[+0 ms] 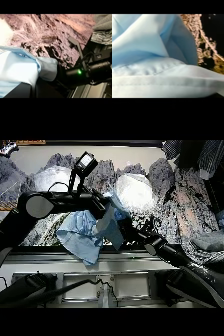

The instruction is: Fold the clothes and pants, and hang the long-sleeved shirts on hangers.

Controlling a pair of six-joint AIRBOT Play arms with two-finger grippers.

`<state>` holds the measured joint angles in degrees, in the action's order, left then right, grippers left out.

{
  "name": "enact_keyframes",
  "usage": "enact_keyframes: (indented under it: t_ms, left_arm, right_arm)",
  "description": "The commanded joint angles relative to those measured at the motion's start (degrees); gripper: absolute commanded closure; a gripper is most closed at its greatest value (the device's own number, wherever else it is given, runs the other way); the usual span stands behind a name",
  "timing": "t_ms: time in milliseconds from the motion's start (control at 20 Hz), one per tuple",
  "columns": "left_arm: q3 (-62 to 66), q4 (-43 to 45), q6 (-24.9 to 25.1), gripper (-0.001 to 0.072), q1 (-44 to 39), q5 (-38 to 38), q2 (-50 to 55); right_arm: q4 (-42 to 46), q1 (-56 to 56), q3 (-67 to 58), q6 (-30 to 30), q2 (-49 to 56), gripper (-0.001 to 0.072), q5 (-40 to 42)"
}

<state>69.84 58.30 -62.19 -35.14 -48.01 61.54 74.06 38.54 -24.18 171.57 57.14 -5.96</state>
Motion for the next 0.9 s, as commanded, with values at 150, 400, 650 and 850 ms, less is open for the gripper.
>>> enact_keyframes:
  t_ms: [150,400,650,850]
  left_arm:
    - [0.0,0.0,0.1,0.0696,0.0,-0.5,-1.8]
    - [0.0,0.2,0.0,0.0696,0.1,0.6,-1.9]
    - [0.0,0.2,0.0,0.0696,0.2,0.6,-1.9]
    - [0.0,6.8,0.0,0.0696,1.0,0.8,-1.9]
  right_arm:
    - [-0.7,0.1,-0.3,0.4,4.2,0.0181,1.6]
    - [-0.5,0.1,-0.3,-0.2,4.7,0.028,3.5]
    - [2.4,0.0,-0.3,-0.3,4.1,0.0684,7.1]
    - [4.2,0.0,-0.6,-15.5,-3.5,0.0684,5.5]
